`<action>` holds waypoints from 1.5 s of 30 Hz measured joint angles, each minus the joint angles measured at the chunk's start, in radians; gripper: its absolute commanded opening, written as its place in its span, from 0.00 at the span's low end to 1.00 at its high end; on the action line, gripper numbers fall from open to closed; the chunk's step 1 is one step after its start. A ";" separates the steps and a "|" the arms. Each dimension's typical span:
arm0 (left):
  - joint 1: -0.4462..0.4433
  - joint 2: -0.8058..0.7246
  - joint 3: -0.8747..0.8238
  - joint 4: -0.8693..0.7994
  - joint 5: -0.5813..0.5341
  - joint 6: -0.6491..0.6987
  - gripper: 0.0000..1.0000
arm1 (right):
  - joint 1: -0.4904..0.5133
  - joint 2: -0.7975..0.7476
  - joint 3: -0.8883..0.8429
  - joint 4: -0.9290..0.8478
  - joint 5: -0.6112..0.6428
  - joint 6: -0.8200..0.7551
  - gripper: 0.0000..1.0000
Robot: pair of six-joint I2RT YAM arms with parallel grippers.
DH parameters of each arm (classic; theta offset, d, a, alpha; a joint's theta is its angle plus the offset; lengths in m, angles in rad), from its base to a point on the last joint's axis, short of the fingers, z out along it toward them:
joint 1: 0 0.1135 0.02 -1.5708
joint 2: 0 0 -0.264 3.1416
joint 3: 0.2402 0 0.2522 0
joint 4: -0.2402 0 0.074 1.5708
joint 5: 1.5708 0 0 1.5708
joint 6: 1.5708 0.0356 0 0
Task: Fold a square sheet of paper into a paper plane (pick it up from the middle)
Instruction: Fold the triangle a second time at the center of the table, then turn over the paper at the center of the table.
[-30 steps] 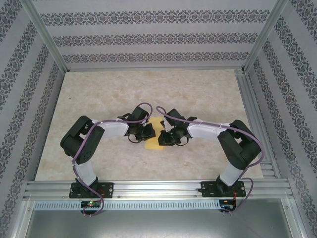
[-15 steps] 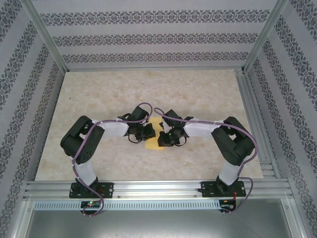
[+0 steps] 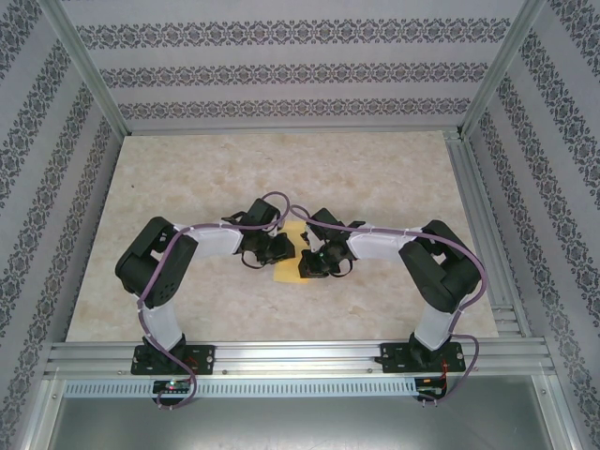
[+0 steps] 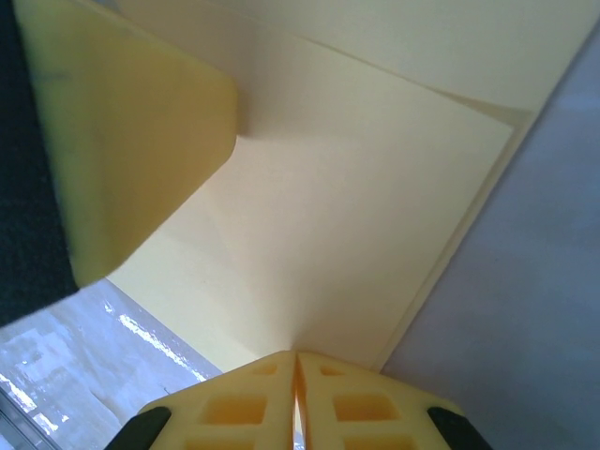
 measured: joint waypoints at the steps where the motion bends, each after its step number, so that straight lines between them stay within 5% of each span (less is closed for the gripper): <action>1: 0.006 0.005 0.003 -0.002 0.012 0.007 0.18 | 0.000 -0.001 -0.002 0.001 0.000 0.000 0.11; 8: 0.076 0.027 0.016 -0.012 0.090 0.047 0.18 | 0.000 -0.002 -0.003 0.005 0.000 0.000 0.11; 17: 0.155 0.027 0.049 -0.040 0.032 0.065 0.21 | 0.000 -0.005 -0.003 0.007 -0.001 0.001 0.12; 25: 0.166 -0.083 -0.005 -0.044 -0.031 0.052 0.39 | -0.008 -0.093 0.002 -0.008 0.007 0.037 0.29; 31: 0.158 -0.229 -0.129 -0.006 -0.024 0.004 0.49 | -0.033 -0.171 0.081 0.008 0.033 0.033 0.31; 45: 0.028 -0.183 -0.201 0.166 0.019 -0.161 0.44 | -0.053 0.009 0.146 -0.022 0.056 -0.001 0.23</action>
